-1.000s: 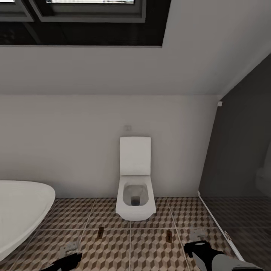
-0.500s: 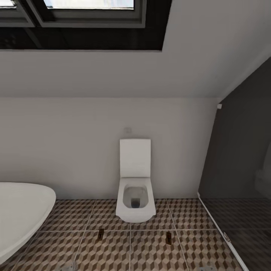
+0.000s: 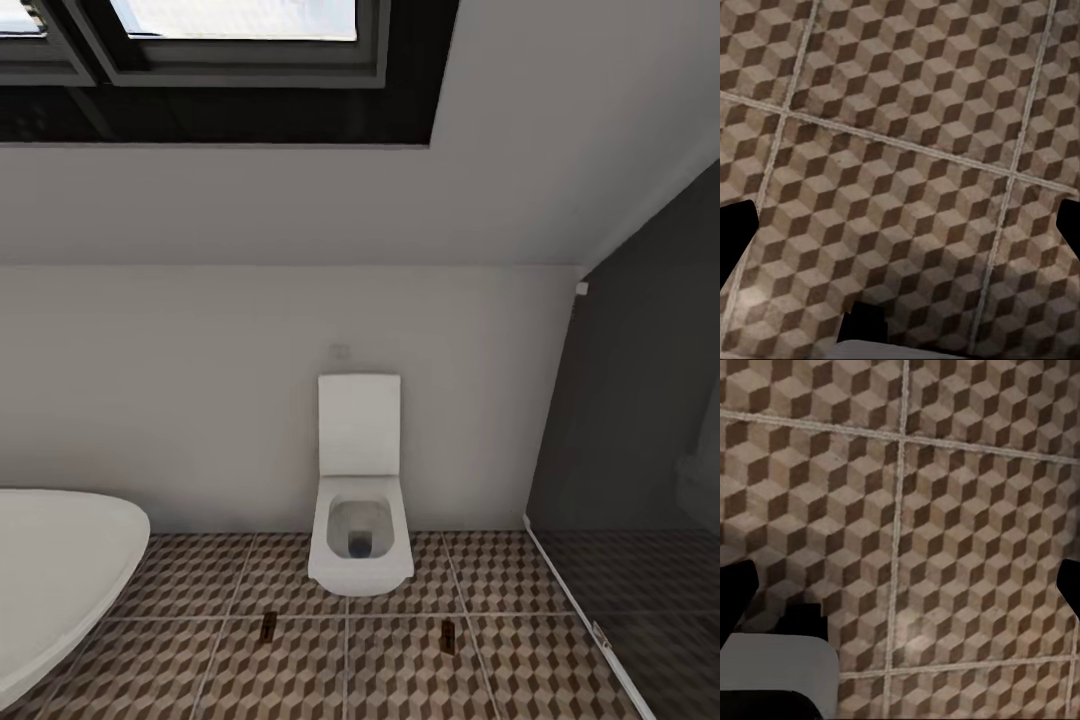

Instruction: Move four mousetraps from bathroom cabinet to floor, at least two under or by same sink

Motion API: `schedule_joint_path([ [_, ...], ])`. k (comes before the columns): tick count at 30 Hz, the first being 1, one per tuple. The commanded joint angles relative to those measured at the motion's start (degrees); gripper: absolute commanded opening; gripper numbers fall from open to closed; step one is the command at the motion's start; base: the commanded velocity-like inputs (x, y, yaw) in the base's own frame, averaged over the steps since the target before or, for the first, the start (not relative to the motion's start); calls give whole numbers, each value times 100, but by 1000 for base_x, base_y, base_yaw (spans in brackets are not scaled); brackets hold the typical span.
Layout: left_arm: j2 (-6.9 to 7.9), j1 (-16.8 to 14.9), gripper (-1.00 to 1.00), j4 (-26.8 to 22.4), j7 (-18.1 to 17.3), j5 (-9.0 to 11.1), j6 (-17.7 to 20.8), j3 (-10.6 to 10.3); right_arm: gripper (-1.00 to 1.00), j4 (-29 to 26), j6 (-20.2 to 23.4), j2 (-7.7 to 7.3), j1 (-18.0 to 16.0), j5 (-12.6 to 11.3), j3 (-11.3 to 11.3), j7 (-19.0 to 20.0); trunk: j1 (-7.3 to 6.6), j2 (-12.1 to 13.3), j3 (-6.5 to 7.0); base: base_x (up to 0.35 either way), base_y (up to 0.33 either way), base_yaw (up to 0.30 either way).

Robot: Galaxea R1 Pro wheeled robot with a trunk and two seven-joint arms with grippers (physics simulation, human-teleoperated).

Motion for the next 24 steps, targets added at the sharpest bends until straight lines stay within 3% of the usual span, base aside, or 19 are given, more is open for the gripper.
schedule_joint_path([
  [1, 0, 31, 100, -3, -17, 58, -11, -50, 100, 17, -48, 1, 42, 46, 18, -21, -23, 38, 12, 0, 0, 0],
  [16, -225, 583, 100, -8, -19, 38, -66, -71, 100, 25, -261, 20, 618, 16, 13, 136, -352, 639, 282, 0, 0, 0],
  [24, -259, 847, 100, 3, -19, 41, -117, -65, 100, 26, -339, 14, 764, -25, 5, 197, -528, 960, 425, 0, 0, 0],
])
